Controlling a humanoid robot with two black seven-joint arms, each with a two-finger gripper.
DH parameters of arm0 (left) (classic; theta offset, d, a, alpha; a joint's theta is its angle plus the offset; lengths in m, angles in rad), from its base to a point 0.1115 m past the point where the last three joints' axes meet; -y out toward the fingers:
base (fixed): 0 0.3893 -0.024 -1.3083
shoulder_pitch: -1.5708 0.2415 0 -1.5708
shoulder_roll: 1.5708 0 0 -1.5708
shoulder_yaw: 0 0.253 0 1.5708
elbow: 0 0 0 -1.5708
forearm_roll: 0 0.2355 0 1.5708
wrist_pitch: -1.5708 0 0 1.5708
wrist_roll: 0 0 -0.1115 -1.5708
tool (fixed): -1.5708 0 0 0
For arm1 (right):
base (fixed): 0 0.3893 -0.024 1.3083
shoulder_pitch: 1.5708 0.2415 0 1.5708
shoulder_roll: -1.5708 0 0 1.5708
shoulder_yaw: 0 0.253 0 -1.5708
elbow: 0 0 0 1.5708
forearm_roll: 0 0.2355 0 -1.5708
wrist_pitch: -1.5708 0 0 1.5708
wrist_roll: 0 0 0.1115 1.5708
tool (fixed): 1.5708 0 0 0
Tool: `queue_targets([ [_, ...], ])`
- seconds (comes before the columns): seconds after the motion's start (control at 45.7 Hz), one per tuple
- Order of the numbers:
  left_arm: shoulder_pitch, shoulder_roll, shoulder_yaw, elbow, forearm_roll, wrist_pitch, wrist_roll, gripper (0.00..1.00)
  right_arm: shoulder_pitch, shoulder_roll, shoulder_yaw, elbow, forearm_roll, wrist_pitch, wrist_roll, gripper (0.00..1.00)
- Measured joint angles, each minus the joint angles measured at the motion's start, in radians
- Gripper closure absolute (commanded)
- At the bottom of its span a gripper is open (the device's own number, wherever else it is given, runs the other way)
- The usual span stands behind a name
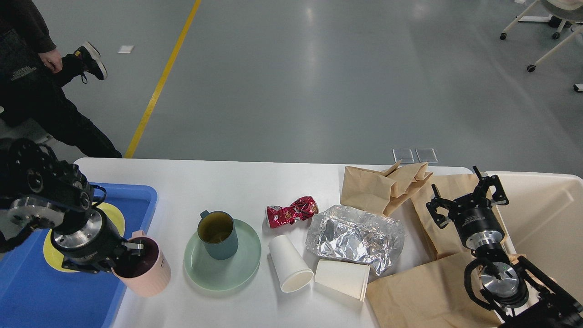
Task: Tidy desktop
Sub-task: 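Lift the pink cup and set it in the tray corner nearest the robot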
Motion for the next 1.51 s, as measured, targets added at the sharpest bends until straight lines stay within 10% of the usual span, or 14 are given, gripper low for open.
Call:
queue_targets([
  [0.306, -0.496, -0.024, 0.113, -0.081, 0.0, -0.343, -0.026, 1.0, 0.0, 0.0, 0.0, 0.0, 0.0, 0.0, 0.0, 0.0],
  [0.569, -0.478, 0.005, 0.158, -0.05, 0.012, -0.362, -0.03, 1.0, 0.0, 0.0, 0.0, 0.001, 0.0, 0.0, 0.0, 0.0],
  [1.247, 0.424, 0.521, -0.282, 0.686, 0.432, -0.384, -0.03, 0.99, 0.0, 0.0, 0.0, 0.002, 0.001, 0.0, 0.0, 0.0],
  [1.51, 0.725, 0.512, -0.48, 0.89, 0.486, -0.402, -0.136, 0.99, 0.0, 0.0, 0.0, 0.002, 0.001, 0.0, 0.0, 0.0],
])
